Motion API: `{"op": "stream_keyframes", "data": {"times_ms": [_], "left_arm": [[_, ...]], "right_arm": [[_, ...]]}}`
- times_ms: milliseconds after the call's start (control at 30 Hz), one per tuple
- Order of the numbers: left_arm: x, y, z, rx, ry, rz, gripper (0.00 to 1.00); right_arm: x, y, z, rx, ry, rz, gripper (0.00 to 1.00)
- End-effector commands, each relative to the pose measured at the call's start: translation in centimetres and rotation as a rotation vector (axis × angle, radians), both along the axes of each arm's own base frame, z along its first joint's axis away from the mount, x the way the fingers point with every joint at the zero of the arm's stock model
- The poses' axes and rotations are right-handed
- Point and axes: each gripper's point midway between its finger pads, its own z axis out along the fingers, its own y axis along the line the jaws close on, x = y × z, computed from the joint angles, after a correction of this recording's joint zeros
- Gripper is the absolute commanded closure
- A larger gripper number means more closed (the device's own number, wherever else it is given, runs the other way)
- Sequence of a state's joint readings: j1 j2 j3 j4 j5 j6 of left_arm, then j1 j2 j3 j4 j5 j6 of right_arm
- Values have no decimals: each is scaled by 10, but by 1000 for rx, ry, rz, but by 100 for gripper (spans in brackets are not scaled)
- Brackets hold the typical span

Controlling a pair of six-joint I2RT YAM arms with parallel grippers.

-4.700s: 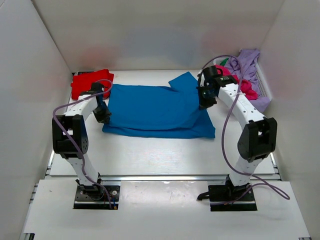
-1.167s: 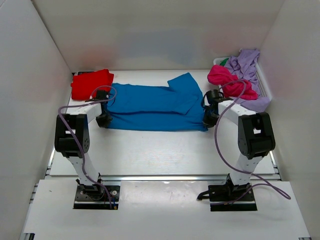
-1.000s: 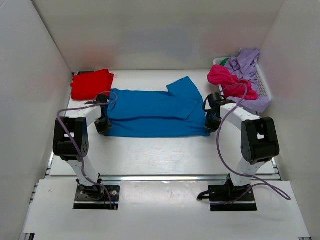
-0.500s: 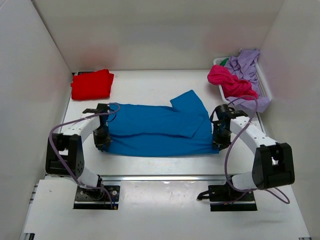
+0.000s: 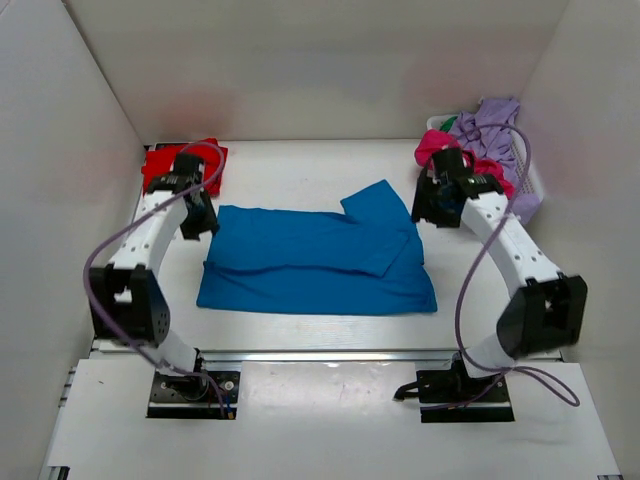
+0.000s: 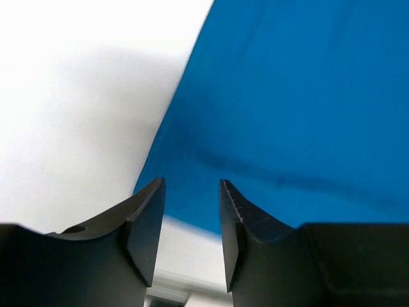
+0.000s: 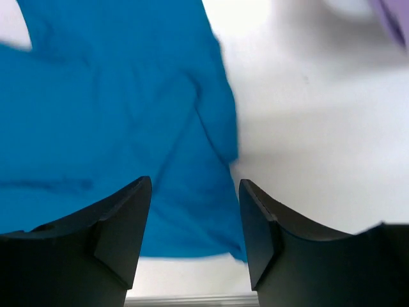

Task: Fold and stack the t-shirts
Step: Fold the flattened tshirt in 1/3 of the way, then grap the side of the flattened tshirt furthest away from the robot with both arms

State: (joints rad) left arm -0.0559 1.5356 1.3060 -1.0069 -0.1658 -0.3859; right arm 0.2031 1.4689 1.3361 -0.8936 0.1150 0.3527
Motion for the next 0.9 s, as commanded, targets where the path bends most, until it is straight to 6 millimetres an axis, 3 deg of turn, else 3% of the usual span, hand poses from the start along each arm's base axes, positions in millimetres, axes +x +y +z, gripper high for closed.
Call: {"op": "stream_keyframes", "data": {"times_ms": [0,167,333,633,867], "left_arm": [[57,-3,-13,4,-48,31,50],[109,-4,-42,1,-58,51,49],[140,3,-63,10,-83,76,46],[186,3,-64,15,-162,84,44],[216,1,-82,24,-119,73,44]], "right_arm": [[61,13,-2,-7,-84,12,45],[106,24,-8,-36,-84,51,45],[134,27,-15,-30,-105,62,47],[166,33,-26,-28,-112,86,46],[182,40,-33,-24,-102,99,46]]}}
